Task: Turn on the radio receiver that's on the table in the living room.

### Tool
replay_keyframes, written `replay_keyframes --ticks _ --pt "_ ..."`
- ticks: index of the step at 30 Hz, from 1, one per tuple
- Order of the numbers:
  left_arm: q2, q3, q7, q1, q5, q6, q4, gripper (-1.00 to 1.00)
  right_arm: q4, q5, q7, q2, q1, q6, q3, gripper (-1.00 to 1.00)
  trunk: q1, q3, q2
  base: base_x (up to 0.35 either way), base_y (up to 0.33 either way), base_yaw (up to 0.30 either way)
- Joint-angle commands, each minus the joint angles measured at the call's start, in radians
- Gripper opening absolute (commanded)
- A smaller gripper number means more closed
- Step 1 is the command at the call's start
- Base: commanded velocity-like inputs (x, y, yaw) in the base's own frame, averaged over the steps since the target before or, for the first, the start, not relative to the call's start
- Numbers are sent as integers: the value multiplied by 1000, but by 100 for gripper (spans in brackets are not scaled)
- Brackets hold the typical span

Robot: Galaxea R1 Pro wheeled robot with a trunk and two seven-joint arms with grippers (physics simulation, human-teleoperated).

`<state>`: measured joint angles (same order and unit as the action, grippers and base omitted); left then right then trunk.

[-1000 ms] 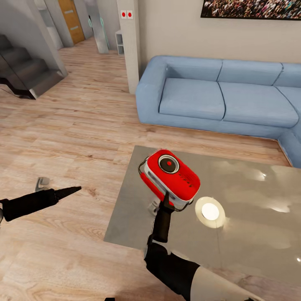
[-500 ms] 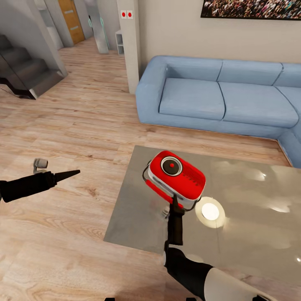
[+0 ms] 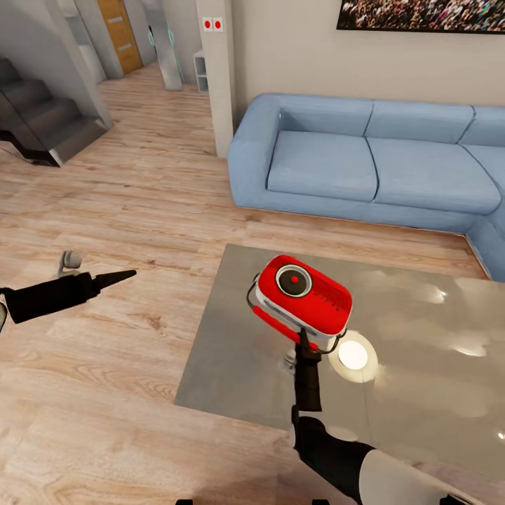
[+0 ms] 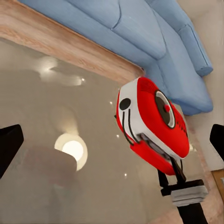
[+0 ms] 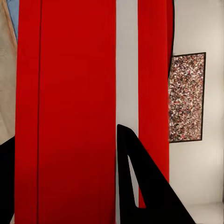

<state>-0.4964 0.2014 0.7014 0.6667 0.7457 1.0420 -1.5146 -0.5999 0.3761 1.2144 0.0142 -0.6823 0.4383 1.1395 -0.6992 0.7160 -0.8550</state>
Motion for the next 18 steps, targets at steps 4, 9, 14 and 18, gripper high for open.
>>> replay_keyframes --ticks 4,9,14,18 --pt "48 -7 -21 18 -7 3 -2 100 21 1 -4 -10 0 8 56 -100 0 0 0 0 0 0" --pt "101 -61 -86 60 -11 5 1 100 100 1 -5 -17 0 13 141 -100 0 0 0 0 0 0" --pt "176 -189 -186 130 -5 5 12 100 156 3 -11 -18 0 9 198 -100 0 0 0 0 0 0" --pt "260 -230 -228 157 -8 5 28 100 185 2 -23 -20 0 7 250 -100 0 0 0 0 0 0"
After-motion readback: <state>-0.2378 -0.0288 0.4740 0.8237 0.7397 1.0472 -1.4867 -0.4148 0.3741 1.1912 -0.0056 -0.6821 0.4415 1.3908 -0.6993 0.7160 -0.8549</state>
